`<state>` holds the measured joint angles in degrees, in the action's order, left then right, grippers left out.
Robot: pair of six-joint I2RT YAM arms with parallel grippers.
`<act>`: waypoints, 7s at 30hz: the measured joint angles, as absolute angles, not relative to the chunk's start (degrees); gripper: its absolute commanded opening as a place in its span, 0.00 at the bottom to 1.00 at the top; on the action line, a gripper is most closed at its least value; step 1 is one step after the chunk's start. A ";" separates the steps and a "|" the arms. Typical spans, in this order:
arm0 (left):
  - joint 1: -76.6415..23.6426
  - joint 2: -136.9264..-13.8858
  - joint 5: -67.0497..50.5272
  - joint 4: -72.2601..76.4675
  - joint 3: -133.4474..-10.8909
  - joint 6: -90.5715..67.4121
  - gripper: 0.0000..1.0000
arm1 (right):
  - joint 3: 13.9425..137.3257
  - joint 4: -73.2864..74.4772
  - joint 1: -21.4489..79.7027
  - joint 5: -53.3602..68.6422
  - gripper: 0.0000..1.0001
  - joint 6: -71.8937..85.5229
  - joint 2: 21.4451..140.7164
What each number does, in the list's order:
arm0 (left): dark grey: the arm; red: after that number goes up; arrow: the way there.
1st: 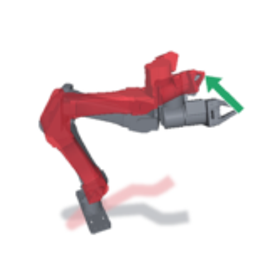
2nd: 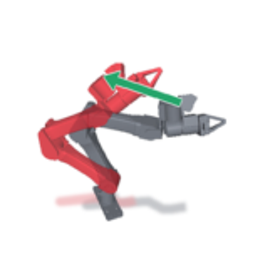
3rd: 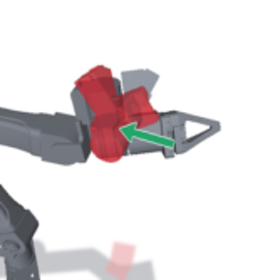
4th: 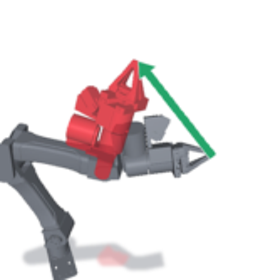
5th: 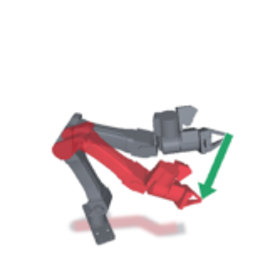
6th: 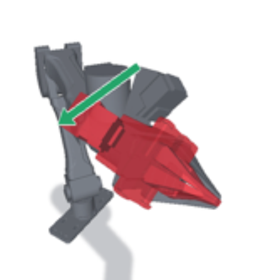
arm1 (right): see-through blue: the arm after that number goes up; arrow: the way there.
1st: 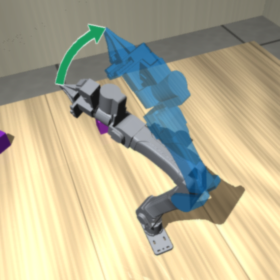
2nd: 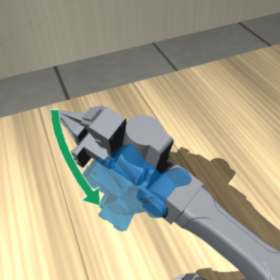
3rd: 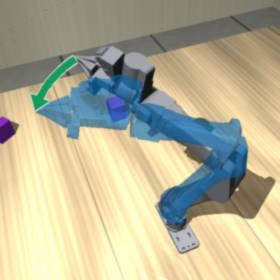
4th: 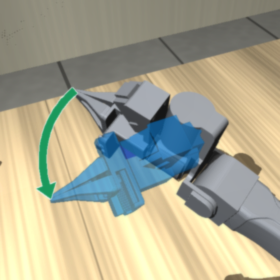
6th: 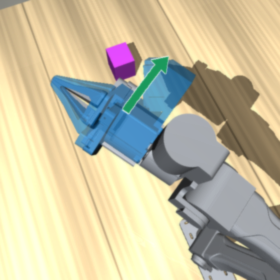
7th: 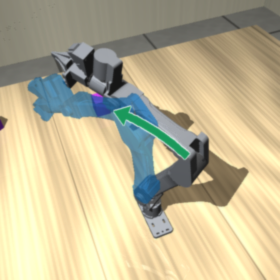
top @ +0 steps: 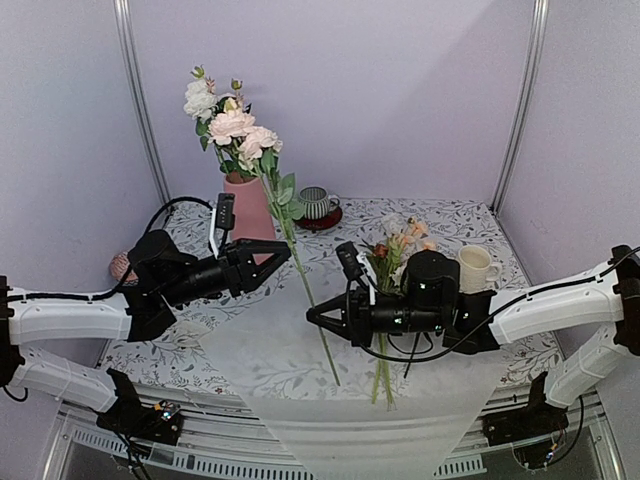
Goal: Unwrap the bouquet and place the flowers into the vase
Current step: Pass from the right arm to the left, then place the fake flower in the vase, then pick up the fake flower from the flattened wrapping paper.
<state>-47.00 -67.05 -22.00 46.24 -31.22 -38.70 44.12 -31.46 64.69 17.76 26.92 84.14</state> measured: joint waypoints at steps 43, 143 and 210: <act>-31.33 -60.01 -11.49 8.12 -50.17 -23.70 0.00 | 42.63 -17.72 63.53 -19.14 0.99 13.98 68.07; -19.16 -89.36 -7.07 -6.17 -88.40 -2.50 0.28 | 36.49 -33.41 57.36 -27.88 0.99 3.57 86.83; -26.63 -62.52 -15.64 -6.61 -47.05 -16.88 0.98 | 58.70 24.71 56.93 -10.13 0.15 46.57 95.48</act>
